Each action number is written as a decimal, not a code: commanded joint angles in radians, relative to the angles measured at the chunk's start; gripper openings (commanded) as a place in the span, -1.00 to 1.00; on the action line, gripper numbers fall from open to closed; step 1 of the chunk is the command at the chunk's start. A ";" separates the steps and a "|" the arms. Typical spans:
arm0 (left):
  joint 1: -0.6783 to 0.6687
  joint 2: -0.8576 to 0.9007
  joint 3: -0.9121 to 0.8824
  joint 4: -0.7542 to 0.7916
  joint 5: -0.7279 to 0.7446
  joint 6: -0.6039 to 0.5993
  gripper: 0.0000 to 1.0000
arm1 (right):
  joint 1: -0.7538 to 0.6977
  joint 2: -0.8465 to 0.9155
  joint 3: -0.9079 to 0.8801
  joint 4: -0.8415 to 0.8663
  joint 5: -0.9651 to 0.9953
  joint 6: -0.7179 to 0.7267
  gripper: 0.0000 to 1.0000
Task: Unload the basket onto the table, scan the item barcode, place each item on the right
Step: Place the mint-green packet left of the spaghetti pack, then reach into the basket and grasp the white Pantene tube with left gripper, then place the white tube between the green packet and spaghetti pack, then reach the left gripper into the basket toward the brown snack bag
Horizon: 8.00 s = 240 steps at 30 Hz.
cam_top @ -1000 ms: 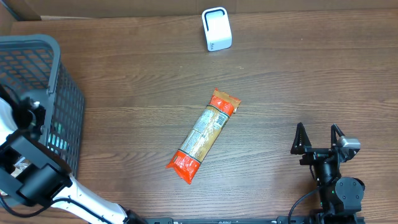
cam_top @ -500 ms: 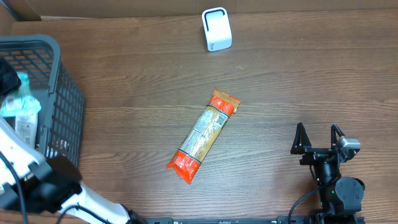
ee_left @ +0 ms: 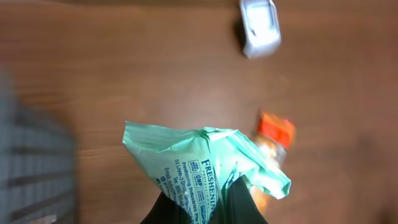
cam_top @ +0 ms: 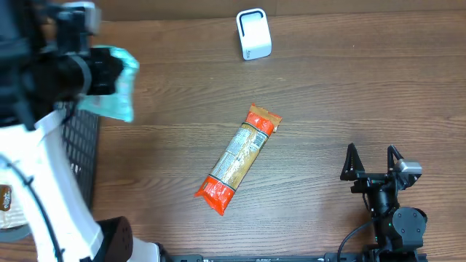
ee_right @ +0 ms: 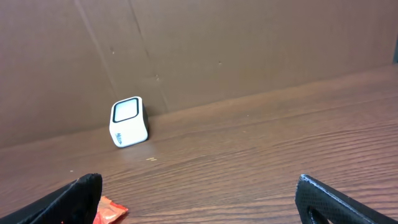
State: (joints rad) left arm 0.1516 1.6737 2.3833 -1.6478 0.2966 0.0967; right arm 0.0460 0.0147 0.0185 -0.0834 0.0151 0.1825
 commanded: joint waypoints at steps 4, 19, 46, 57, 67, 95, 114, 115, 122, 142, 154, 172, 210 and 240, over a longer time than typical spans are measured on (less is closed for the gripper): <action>-0.195 0.044 -0.251 0.053 0.006 0.110 -0.92 | 0.000 -0.012 -0.011 0.003 0.010 -0.001 1.00; -0.271 0.049 -1.088 0.731 0.013 -0.017 -0.92 | 0.000 -0.012 -0.011 0.003 0.010 -0.001 1.00; -0.140 -0.010 -0.319 0.280 -0.171 -0.187 0.55 | 0.000 -0.012 -0.011 0.003 0.010 -0.001 1.00; 0.405 -0.010 -0.118 0.117 -0.210 -0.292 1.00 | 0.000 -0.012 -0.011 0.003 0.010 -0.001 1.00; 0.696 -0.010 -0.310 0.167 -0.215 -0.257 1.00 | 0.000 -0.012 -0.011 0.003 0.010 -0.001 1.00; 0.693 0.213 -0.811 0.840 -0.227 0.195 0.99 | 0.000 -0.012 -0.011 0.003 0.010 -0.001 1.00; 0.692 0.413 -0.810 0.886 -0.288 0.138 -0.54 | 0.000 -0.012 -0.011 0.003 0.010 -0.001 1.00; 0.692 0.413 -0.810 0.886 -0.285 0.129 -0.63 | 0.000 -0.012 -0.011 0.003 0.010 -0.001 1.00; 0.692 0.398 -0.801 0.855 -0.277 0.104 -0.92 | 0.000 -0.012 -0.011 0.003 0.010 -0.001 1.00; 0.628 -0.035 -0.321 0.512 0.042 -0.138 -0.92 | 0.000 -0.012 -0.011 0.003 0.010 -0.001 1.00; 0.135 -0.191 -0.379 0.175 0.071 0.015 -0.92 | 0.000 -0.012 -0.011 0.003 0.010 -0.001 1.00; -0.325 0.007 -0.968 0.563 0.027 0.046 -0.92 | 0.000 -0.012 -0.011 0.003 0.010 -0.001 1.00; -0.265 0.202 -0.032 0.009 -0.172 -0.181 0.40 | 0.000 -0.012 -0.011 0.003 0.010 -0.001 1.00; 0.924 0.053 -0.571 0.134 -0.016 -0.369 0.47 | 0.000 -0.012 -0.011 0.003 0.010 -0.001 1.00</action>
State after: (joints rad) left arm 1.0710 1.7325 1.8755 -1.5341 0.2691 -0.2466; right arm 0.0456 0.0139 0.0185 -0.0834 0.0154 0.1825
